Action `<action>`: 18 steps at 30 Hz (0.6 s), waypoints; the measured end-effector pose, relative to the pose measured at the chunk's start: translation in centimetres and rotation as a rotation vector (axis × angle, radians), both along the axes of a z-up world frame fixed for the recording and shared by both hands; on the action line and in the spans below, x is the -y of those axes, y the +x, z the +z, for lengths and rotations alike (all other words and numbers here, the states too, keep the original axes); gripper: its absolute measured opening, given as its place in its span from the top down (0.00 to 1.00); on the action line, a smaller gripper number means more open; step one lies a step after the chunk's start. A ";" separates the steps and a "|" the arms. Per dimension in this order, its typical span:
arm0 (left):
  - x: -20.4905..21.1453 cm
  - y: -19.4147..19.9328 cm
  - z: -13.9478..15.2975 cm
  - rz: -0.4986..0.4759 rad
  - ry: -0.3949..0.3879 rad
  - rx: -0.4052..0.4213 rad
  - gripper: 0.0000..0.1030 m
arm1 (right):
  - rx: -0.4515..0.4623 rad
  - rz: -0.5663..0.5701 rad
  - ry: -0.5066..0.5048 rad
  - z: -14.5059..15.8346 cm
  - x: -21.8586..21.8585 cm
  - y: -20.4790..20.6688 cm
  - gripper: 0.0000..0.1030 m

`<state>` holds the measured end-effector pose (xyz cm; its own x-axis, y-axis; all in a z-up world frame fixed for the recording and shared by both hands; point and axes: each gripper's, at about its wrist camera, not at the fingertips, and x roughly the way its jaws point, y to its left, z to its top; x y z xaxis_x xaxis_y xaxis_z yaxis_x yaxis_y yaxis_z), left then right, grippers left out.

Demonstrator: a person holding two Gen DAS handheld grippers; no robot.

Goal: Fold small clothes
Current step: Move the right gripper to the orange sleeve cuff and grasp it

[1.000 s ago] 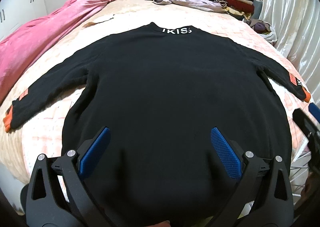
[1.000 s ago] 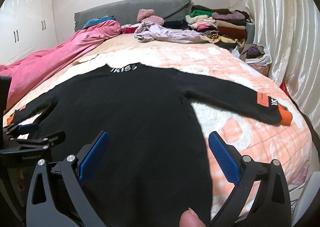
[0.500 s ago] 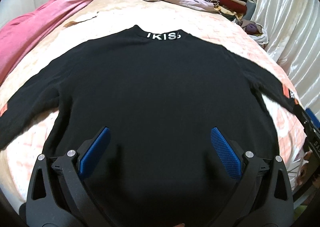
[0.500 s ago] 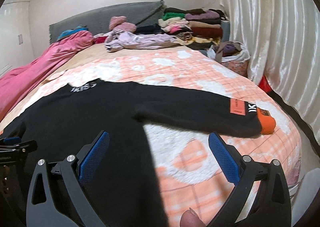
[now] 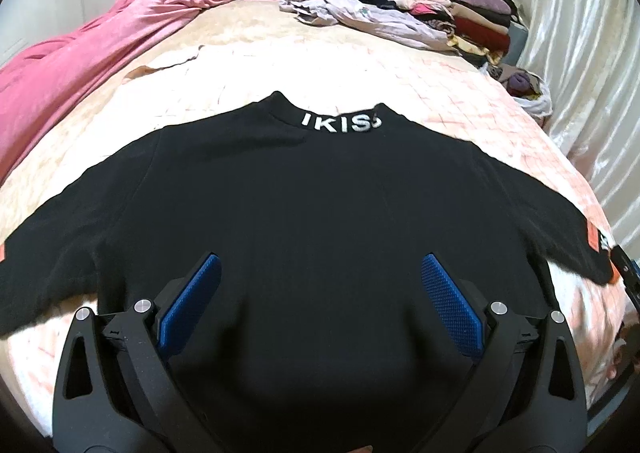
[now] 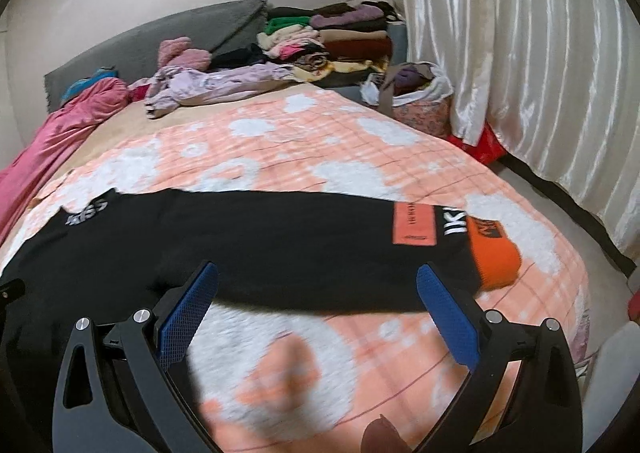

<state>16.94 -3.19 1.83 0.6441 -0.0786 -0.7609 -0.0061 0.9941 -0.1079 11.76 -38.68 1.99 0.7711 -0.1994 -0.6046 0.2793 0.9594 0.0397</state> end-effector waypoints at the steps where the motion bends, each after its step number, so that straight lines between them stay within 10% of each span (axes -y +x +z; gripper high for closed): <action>1: 0.1 0.3 -0.1 0.004 0.008 0.000 0.09 | 0.003 -0.008 0.001 0.0 0.7 0.2 0.04; 18: 2.5 5.5 -1.9 -0.031 0.094 -0.026 0.09 | -0.155 -0.259 0.003 -2.8 13.5 1.9 0.04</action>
